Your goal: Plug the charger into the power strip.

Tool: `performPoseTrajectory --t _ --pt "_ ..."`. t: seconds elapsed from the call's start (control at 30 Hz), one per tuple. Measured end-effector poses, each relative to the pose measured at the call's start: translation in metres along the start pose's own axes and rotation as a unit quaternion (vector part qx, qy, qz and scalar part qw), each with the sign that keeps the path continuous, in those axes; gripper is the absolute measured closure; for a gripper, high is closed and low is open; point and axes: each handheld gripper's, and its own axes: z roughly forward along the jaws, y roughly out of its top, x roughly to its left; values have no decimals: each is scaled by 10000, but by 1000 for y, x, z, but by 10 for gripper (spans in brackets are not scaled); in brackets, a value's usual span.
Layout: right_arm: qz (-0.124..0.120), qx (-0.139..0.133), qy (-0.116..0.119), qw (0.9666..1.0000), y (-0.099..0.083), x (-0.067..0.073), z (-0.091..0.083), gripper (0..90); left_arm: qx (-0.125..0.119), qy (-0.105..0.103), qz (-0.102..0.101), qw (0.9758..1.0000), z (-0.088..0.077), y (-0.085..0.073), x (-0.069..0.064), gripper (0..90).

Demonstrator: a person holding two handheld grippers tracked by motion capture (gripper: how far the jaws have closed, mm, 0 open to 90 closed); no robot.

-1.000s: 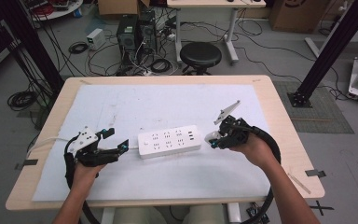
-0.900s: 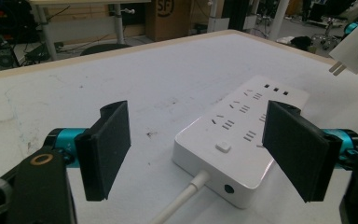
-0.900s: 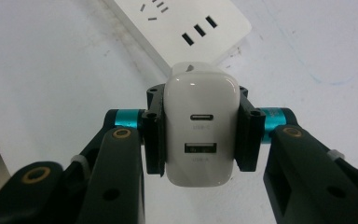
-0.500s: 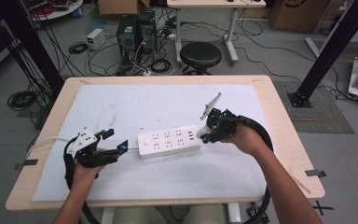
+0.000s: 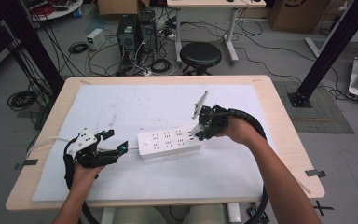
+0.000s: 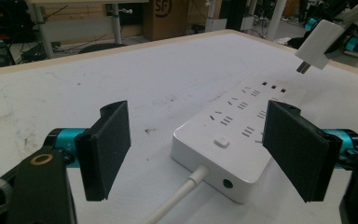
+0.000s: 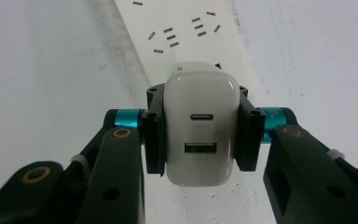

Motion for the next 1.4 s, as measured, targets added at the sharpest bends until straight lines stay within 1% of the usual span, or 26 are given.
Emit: performPoseTrajectory --t 0.13,0.27,0.3,0.47,0.53,0.63,0.77,0.8,0.83,0.87,0.9,1.1,1.27,1.33,1.37,1.4 --pt "-165 9 133 9998 8 -3 3 632 -13 14 -25 10000 -1 -1 1 235" --pt "-364 107 222 9990 18 -7 8 632 -11 26 -25 10000 -2 -2 2 236" --pt "-450 133 246 9986 22 -8 10 632 -6 30 -20 10000 -2 -2 2 235" --pt "-619 196 326 9974 33 -12 17 633 -2 27 -25 10000 -2 -3 3 235" --pt "-643 219 333 9971 35 -13 19 632 -2 29 -21 10000 -2 -3 3 235" --pt "-746 279 373 9961 43 -18 23 632 -9 43 -8 10000 -2 -3 2 235" --pt "-878 277 420 9949 50 -22 28 633 1 49 3 10000 -2 -3 2 235" --pt "-878 277 420 9949 50 -22 28 633 1 49 3 10000 -2 -3 2 235" --pt "-955 315 438 9940 55 -23 33 632 -9 42 8 10000 -2 -3 2 235" --pt "-955 315 438 9940 55 -23 33 632 -9 42 8 10000 -2 -3 2 235" --pt "-1047 346 458 9928 59 -23 36 633 -4 36 11 10000 -2 -3 2 235" --pt "-1150 428 495 9912 64 -25 44 632 -4 21 1 10000 -2 -3 3 235" --pt "-1239 476 482 9900 66 -26 48 633 11 23 -19 10000 -3 -4 3 235" --pt "-1359 486 493 9883 67 -25 49 633 22 12 -13 10000 -3 -4 4 235" --pt "-1463 539 485 9866 68 -24 51 633 23 17 -20 10000 -3 -4 4 235" --pt "-1520 528 492 9857 69 -24 52 633 9 12 -31 10000 -3 -4 4 235"
